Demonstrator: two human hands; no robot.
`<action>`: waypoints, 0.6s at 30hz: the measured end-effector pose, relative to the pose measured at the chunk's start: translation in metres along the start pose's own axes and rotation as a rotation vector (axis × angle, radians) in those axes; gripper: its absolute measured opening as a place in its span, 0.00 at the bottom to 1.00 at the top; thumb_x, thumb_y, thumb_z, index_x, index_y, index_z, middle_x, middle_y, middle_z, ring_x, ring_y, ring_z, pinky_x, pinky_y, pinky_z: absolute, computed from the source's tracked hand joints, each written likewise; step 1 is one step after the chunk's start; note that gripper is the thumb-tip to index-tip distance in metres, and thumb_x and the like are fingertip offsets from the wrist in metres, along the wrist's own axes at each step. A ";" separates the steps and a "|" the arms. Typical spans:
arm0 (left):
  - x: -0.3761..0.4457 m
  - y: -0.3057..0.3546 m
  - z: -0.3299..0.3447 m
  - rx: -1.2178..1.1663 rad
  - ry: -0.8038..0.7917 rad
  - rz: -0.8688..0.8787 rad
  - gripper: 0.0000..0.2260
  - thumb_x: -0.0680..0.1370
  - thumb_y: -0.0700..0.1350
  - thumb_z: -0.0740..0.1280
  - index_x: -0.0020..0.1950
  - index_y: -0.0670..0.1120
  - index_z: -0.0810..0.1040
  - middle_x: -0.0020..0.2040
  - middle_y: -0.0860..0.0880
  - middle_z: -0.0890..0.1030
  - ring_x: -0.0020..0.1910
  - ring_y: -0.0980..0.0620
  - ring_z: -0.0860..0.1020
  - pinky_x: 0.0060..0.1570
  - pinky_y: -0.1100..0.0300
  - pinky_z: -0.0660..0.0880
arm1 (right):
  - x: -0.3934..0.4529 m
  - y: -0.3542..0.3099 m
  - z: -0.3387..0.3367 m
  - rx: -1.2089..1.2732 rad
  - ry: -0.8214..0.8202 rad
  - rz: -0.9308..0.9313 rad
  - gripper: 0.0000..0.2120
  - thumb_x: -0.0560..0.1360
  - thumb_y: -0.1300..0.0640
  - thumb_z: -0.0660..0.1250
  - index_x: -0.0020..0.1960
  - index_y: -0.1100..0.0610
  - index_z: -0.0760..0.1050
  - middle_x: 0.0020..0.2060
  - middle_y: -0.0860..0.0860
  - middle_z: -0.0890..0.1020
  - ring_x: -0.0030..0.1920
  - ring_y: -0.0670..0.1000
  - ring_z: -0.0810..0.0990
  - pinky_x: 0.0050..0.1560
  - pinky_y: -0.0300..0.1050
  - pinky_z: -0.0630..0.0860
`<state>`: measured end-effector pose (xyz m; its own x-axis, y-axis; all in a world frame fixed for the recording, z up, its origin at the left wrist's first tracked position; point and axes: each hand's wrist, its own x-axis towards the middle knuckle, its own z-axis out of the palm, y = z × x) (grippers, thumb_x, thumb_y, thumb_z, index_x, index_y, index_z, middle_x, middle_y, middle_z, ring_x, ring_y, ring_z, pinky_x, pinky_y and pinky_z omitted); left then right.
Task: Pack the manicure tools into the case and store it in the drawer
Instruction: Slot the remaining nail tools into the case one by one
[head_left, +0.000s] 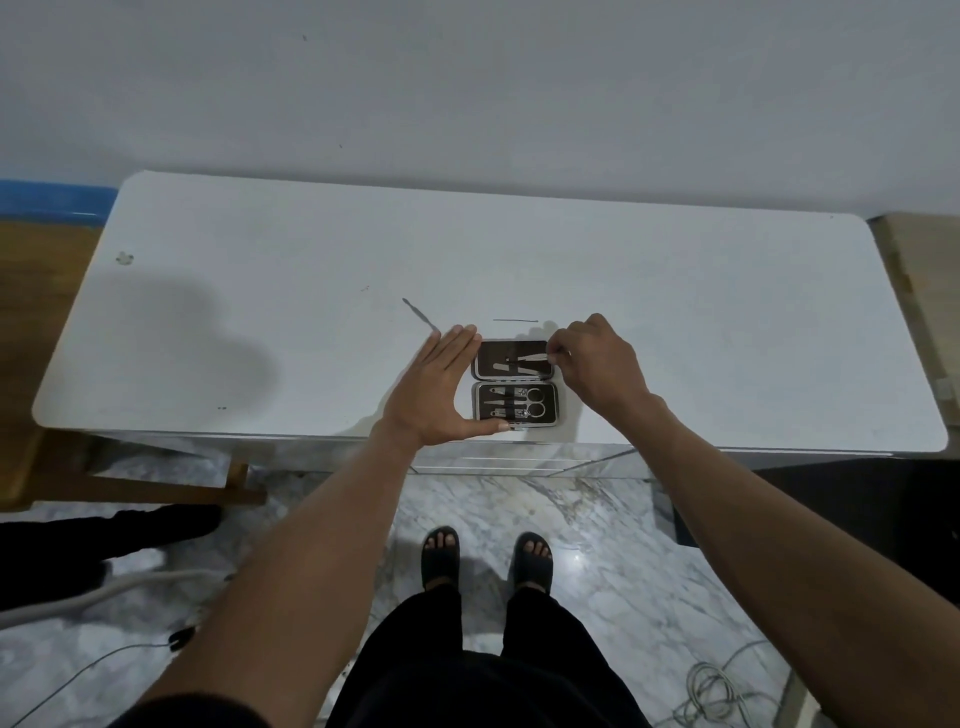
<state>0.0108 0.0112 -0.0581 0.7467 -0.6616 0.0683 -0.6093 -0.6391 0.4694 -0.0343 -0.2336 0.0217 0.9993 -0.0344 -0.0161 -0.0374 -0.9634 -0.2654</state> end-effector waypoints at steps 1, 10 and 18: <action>0.000 0.000 0.000 0.000 -0.003 0.000 0.58 0.69 0.80 0.65 0.85 0.40 0.59 0.85 0.45 0.59 0.86 0.50 0.54 0.84 0.45 0.51 | 0.001 -0.002 0.001 0.006 -0.008 -0.005 0.04 0.76 0.58 0.67 0.47 0.56 0.80 0.42 0.50 0.82 0.52 0.55 0.74 0.36 0.46 0.74; 0.000 -0.001 0.001 0.002 0.006 0.005 0.58 0.69 0.80 0.64 0.85 0.40 0.59 0.85 0.45 0.59 0.86 0.50 0.54 0.84 0.45 0.52 | 0.007 -0.010 0.013 0.025 -0.035 -0.010 0.05 0.77 0.56 0.66 0.48 0.54 0.81 0.45 0.50 0.82 0.53 0.54 0.73 0.37 0.45 0.72; 0.000 -0.001 0.001 -0.006 0.011 0.004 0.57 0.70 0.79 0.66 0.84 0.39 0.60 0.85 0.45 0.60 0.85 0.50 0.54 0.84 0.44 0.53 | 0.011 -0.018 0.020 0.044 -0.036 0.006 0.06 0.77 0.55 0.66 0.49 0.54 0.82 0.45 0.50 0.83 0.53 0.54 0.73 0.38 0.45 0.71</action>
<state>0.0106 0.0113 -0.0594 0.7472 -0.6598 0.0797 -0.6104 -0.6340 0.4748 -0.0224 -0.2115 0.0072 0.9982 -0.0301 -0.0520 -0.0447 -0.9506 -0.3072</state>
